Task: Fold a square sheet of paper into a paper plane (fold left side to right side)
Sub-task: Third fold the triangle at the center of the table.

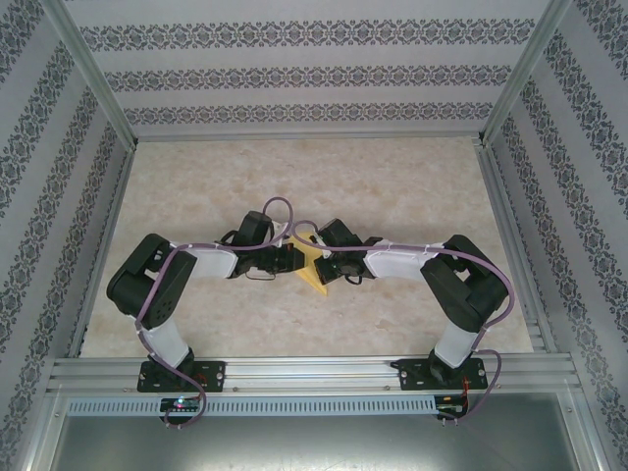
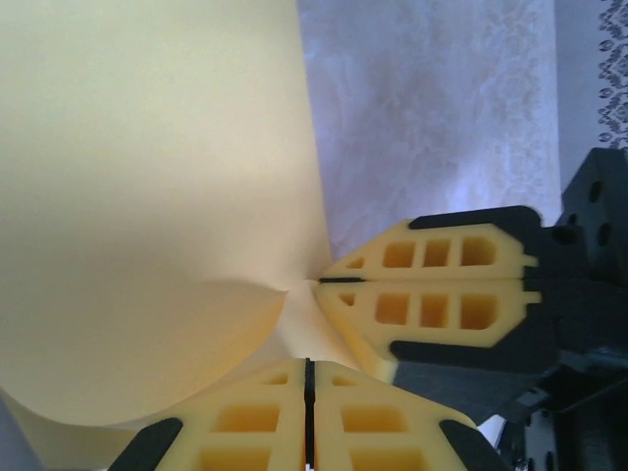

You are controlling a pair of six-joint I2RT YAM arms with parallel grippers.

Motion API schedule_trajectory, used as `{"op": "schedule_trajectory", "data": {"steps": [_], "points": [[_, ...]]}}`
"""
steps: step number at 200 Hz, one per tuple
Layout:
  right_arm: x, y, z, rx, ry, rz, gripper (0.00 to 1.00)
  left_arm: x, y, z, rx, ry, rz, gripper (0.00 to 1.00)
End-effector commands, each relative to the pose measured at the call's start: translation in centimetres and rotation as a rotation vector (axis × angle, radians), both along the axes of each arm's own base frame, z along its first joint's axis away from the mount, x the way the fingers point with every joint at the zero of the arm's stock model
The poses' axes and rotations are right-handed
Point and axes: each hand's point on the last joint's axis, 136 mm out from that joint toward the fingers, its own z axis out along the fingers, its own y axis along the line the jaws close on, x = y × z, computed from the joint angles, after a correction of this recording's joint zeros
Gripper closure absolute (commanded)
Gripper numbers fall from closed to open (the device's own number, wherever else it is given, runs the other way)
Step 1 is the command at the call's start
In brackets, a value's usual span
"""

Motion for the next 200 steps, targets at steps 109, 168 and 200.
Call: {"op": "schedule_trajectory", "data": {"steps": [109,168,200], "points": [[-2.4,-1.8,-2.7,-0.114,0.103,0.023,1.00,-1.8,1.6,-3.7,0.113,0.043,0.001,0.90],[-0.1,-0.1,0.6,-0.020,0.061,0.009,0.91,-2.3,2.4,-5.2,0.166,0.070,0.004,0.90],[1.3,-0.4,4.4,0.071,0.014,-0.037,0.72,-2.5,2.4,-5.6,0.175,0.078,-0.001,0.90]]}}
